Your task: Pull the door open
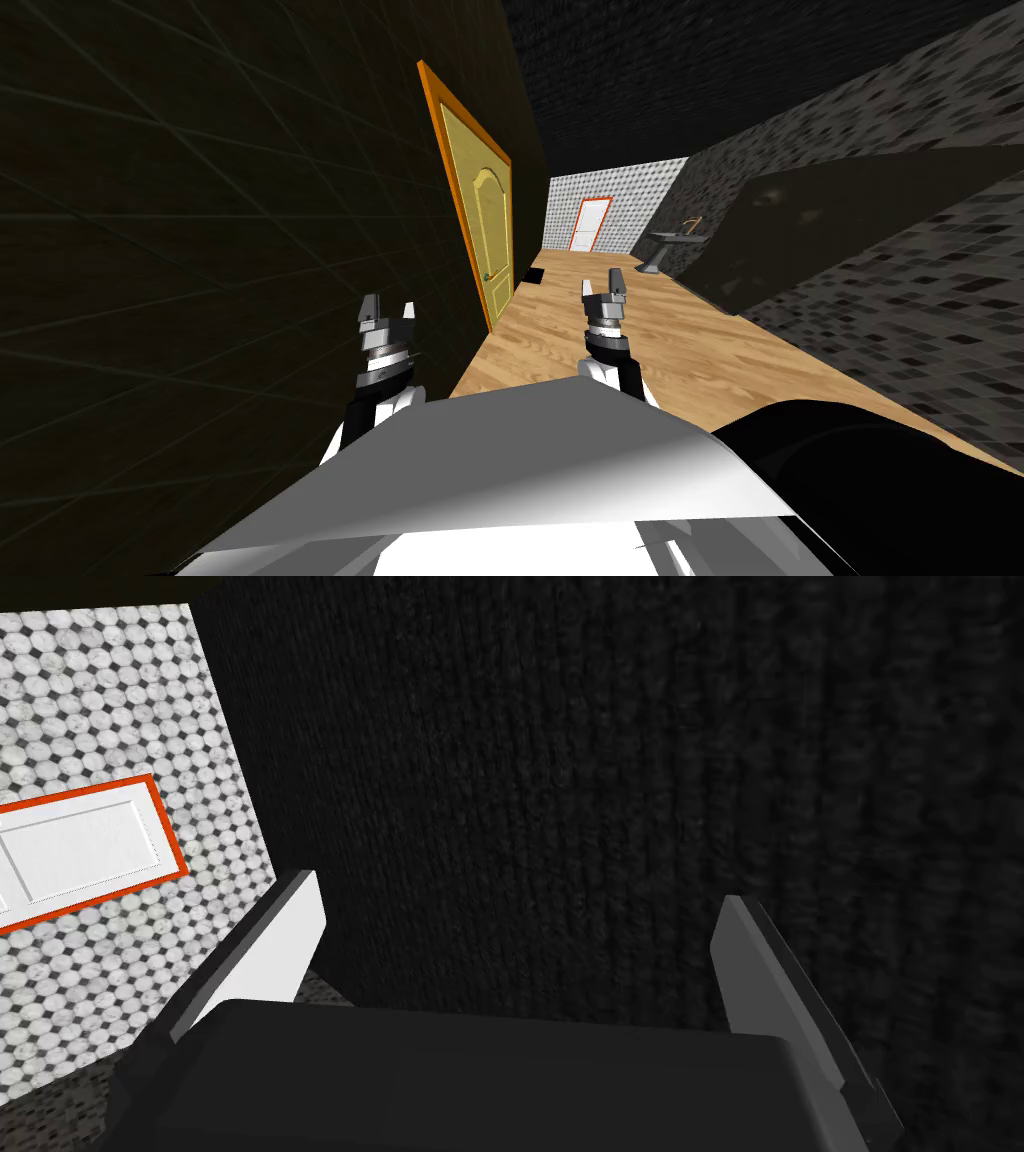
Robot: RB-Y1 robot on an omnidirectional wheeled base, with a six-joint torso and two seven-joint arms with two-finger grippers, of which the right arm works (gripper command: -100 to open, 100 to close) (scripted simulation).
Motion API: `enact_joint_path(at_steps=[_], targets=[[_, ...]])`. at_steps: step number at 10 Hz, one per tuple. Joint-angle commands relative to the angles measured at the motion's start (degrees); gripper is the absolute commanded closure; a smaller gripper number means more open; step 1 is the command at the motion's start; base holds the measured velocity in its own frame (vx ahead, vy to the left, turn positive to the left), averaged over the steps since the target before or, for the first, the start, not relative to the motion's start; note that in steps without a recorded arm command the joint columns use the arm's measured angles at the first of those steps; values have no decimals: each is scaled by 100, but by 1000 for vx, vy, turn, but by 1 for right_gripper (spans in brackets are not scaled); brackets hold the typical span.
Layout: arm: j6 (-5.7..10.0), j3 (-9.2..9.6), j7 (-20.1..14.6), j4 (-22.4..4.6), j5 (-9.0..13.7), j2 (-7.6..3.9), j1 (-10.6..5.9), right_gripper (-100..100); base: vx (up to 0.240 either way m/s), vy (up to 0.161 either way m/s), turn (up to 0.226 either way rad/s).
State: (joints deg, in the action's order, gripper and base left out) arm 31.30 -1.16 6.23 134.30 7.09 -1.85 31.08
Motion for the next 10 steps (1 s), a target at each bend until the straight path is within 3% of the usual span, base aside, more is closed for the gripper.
enact_joint_path(at_steps=[1,10], targets=[[30,44,-39,-173,13,-61,-70,-100,46,-11,117],[212,317,-280,-1238,96,-412,-498,-100,87,-28,119]])
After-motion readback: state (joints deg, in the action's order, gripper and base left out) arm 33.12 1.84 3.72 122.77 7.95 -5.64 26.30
